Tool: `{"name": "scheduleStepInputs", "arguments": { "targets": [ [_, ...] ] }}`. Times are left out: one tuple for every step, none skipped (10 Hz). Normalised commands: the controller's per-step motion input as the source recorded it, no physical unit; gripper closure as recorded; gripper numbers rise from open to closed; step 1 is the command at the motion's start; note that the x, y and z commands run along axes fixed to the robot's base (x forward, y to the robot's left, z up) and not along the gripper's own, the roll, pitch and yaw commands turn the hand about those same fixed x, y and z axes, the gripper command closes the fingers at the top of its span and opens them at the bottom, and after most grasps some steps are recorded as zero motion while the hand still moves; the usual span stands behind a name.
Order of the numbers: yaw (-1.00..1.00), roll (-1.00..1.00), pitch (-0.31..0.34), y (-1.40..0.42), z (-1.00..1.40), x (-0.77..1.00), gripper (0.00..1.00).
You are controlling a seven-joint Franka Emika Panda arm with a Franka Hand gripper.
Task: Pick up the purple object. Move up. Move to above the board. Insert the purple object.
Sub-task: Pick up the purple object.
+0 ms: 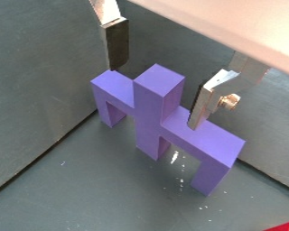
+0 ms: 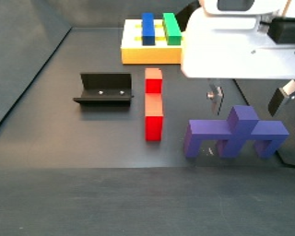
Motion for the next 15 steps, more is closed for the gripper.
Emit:
{"name": "scheduleStepInputs", "arguments": {
  "targets": [
    [0.15,0.18,0.000,0.00,-0.14,0.00,0.00],
    [0.13,0.19,0.000,0.00,-0.19,0.00,0.00],
    [0.16,0.14,0.000,0.05,-0.18,-0.01,0.00],
    [0.14,0.15,0.000,0.03,-0.15,-0.04,0.00],
    [0.07,0.15,0.000,0.07,-0.16,-0.05,0.00],
    [0.03,0.17,0.000,0.09,-0.15,-0.03,0.00],
    [0.00,0.16,0.000,0.11,-0.11,-0.03,0.00],
    [0.00,0.16,0.000,0.15,-0.11,-0.06,0.00],
    [0.00,0.13,0.000,0.00,-0.04,0.00,0.00],
    [-0.01,0.12,0.000,0.01,-0.06,-0.02,0.00],
    [0.00,0.07,0.000,0.00,-0.04,0.00,0.00],
    [0.00,0.00,0.000,0.00,0.00,0.00,0.00],
    [0.00,0.00,0.000,0.00,0.00,0.00,1.00],
    [0.00,0.00,0.000,0.00,0.00,0.00,1.00],
    [0.00,0.00,0.000,0.00,0.00,0.00,1.00]
  ]
}}
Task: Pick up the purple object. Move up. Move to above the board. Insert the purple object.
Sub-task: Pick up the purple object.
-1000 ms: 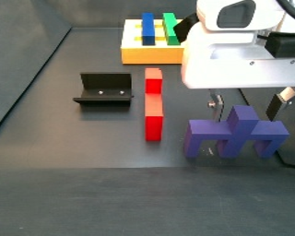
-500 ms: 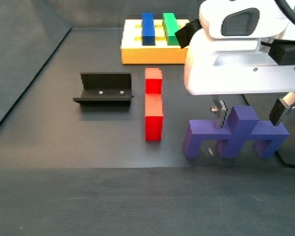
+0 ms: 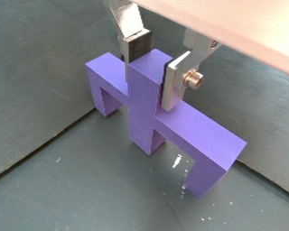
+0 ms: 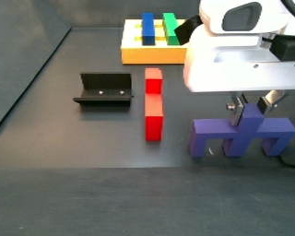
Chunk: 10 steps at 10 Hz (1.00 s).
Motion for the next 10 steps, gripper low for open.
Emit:
{"name": "scheduleStepInputs", "arguments": {
  "targets": [
    [0.00,0.00,0.000,0.00,0.00,0.00,1.00],
    [0.00,0.00,0.000,0.00,0.00,0.00,1.00],
    [0.00,0.00,0.000,0.00,0.00,0.00,1.00],
    [0.00,0.00,0.000,0.00,0.00,0.00,1.00],
    [0.00,0.00,0.000,0.00,0.00,0.00,1.00],
    [0.00,0.00,0.000,0.00,0.00,0.00,1.00],
    [0.00,0.00,0.000,0.00,0.00,0.00,1.00],
    [0.00,0.00,0.000,0.00,0.00,0.00,1.00],
    [0.00,0.00,0.000,0.00,0.00,0.00,1.00],
    [0.00,0.00,0.000,0.00,0.00,0.00,1.00]
  ]
}}
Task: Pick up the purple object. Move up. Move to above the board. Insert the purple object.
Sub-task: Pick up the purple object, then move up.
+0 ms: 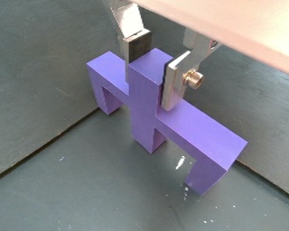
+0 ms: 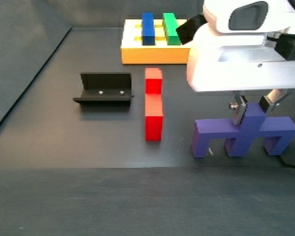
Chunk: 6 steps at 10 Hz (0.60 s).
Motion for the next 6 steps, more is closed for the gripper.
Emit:
{"name": "scheduleStepInputs", "arguments": {
  "targets": [
    [0.00,0.00,0.000,0.00,0.00,0.00,1.00],
    [0.00,0.00,0.000,0.00,0.00,0.00,1.00],
    [0.00,0.00,0.000,0.00,0.00,0.00,1.00],
    [0.00,0.00,0.000,0.00,0.83,0.00,1.00],
    [-0.01,-0.01,0.009,-0.05,0.82,-0.03,1.00],
    [-0.02,0.02,0.035,-0.05,0.64,-0.08,1.00]
  ]
}}
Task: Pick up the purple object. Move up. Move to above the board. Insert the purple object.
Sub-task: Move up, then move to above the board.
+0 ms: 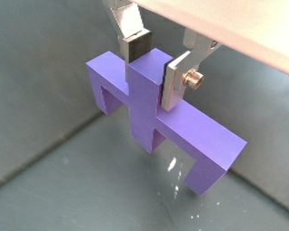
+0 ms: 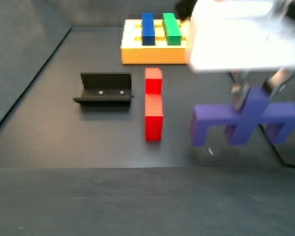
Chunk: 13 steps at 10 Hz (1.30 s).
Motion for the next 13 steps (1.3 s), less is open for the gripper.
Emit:
{"name": "scheduleStepInputs", "arguments": {
  "targets": [
    [0.00,0.08,0.035,-0.03,0.28,-0.04,1.00],
    [0.00,0.00,0.000,0.00,1.40,0.00,1.00],
    [0.00,-0.05,0.017,0.00,1.40,-0.01,1.00],
    [0.00,-0.01,0.032,-0.01,1.40,-0.06,1.00],
    [0.00,0.02,0.005,-0.01,1.40,-0.02,1.00],
    [0.00,-0.01,0.053,0.01,0.95,0.03,1.00],
    [0.00,-0.02,0.086,0.00,0.72,0.04,1.00],
    [0.00,0.00,0.080,0.00,0.25,0.04,1.00],
    [-0.09,-0.02,0.131,-1.40,0.14,0.40,1.00],
    [-0.08,0.00,0.109,-1.40,0.12,0.40,1.00],
    [-0.03,0.03,0.094,-1.40,0.12,0.39,1.00],
    [-0.03,-0.04,0.042,-1.40,0.13,0.39,1.00],
    [-0.01,-0.02,0.038,-1.40,0.13,0.39,1.00]
  ]
}}
